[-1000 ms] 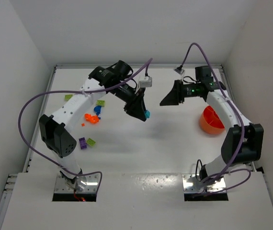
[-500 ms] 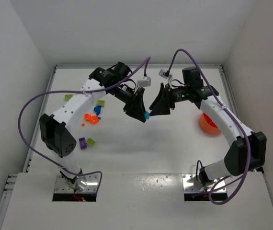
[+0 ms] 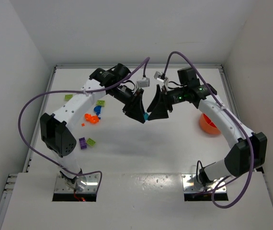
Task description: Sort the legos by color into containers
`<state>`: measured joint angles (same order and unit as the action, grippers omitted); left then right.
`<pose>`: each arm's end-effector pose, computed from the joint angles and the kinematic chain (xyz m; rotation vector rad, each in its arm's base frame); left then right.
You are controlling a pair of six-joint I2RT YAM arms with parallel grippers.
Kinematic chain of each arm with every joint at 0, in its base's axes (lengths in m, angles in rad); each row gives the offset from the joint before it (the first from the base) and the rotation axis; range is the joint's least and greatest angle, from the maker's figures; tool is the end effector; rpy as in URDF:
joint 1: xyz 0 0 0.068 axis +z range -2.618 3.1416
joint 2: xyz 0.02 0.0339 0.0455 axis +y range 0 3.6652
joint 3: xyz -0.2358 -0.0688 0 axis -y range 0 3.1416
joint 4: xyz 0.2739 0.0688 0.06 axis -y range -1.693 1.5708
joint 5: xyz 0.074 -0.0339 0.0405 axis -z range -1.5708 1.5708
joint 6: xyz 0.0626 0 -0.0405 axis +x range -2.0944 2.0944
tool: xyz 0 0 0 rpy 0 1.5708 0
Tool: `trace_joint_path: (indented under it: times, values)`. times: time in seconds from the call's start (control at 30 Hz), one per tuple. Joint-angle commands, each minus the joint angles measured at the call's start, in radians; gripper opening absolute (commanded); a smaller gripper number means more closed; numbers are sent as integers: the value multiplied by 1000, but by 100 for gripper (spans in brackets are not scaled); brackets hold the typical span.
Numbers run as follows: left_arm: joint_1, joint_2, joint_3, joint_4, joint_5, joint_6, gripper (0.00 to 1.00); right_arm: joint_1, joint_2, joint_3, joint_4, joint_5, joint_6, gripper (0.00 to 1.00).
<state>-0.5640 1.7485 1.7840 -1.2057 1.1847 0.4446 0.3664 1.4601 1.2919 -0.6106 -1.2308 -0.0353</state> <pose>0.2828 -0.2475 0.3254 1.4223 1.9100 -1.6136 0.2977 0.1775 0.2945 -1.0176 1.9159 1.5940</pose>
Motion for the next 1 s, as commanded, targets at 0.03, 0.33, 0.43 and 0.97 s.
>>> trace_joint_path:
  times: [0.03,0.33,0.43,0.97]
  values:
    - [21,-3,-3,6,44,37,0,16,-24,44,-15,-15,-61,72]
    - [32,16,-3,6,44,37,0,43,-33,63,-57,5,-81,72]
    - [32,16,-3,6,44,37,0,52,-33,72,-57,14,-81,69]
    - [32,16,-3,26,13,8,0,94,-4,99,-57,86,-81,40]
